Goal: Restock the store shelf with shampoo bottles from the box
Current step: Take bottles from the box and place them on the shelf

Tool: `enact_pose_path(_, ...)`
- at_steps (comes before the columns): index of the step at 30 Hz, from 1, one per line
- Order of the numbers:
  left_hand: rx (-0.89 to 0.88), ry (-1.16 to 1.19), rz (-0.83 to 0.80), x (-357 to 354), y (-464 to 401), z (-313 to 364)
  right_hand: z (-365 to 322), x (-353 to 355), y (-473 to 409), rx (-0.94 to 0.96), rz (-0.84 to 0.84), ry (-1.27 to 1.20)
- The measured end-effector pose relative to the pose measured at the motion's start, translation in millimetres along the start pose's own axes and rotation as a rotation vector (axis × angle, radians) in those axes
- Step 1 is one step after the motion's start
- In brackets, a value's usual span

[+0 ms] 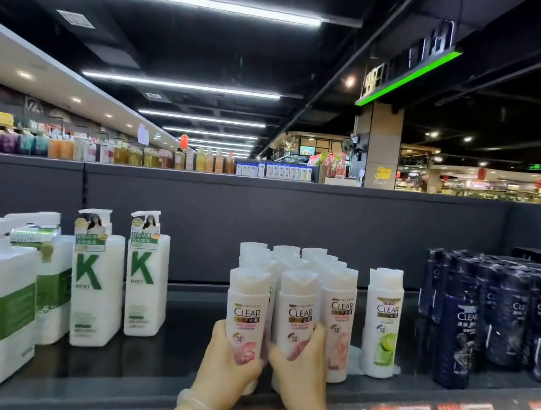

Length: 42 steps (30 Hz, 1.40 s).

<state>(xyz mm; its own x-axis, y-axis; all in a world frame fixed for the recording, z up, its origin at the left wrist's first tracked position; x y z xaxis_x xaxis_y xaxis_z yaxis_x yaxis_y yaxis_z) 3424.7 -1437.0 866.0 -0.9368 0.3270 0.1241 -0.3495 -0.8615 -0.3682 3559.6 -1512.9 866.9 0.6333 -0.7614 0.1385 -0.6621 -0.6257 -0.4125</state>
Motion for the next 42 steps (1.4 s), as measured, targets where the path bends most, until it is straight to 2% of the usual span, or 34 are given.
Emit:
enact_pose_path(11,0.010,0.048,-0.032,-2,0,-4,-2,-1,1,0.015,-0.048,-0.010)
enact_pose_path(21,-0.002,0.037,-0.039,-1,1,-6,-4,-3,-2,0.017,-0.012,0.046)
enact_pose_path(25,-0.013,0.051,-0.029,1,3,-2,-7,-1,4,0.029,-0.031,0.148)
enact_pose_path(31,-0.025,0.035,0.033,0,-3,5,5,5,21,0.034,-0.056,0.443)
enact_pose_path(37,-0.032,0.004,0.021,-15,-2,4,11,8,21,0.038,-0.053,0.547)
enact_pose_path(42,-0.023,-0.021,0.084,-16,1,4,11,6,17,0.031,-0.041,0.605)
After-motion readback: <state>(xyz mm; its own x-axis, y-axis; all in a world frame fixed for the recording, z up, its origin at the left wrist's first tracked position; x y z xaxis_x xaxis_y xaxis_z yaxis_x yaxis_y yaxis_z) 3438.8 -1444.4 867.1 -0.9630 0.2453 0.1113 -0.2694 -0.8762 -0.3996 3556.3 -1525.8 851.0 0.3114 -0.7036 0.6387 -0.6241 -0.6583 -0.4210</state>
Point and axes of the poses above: each hand's wrist, its own y-axis away from the middle knuckle, its own x-axis out of the back of the hand, z = x × y, the point moved 8 cm from there along -y, towards the middle knuckle, and after that the axes turned 2 degrees about y, right-handed, at the moved point
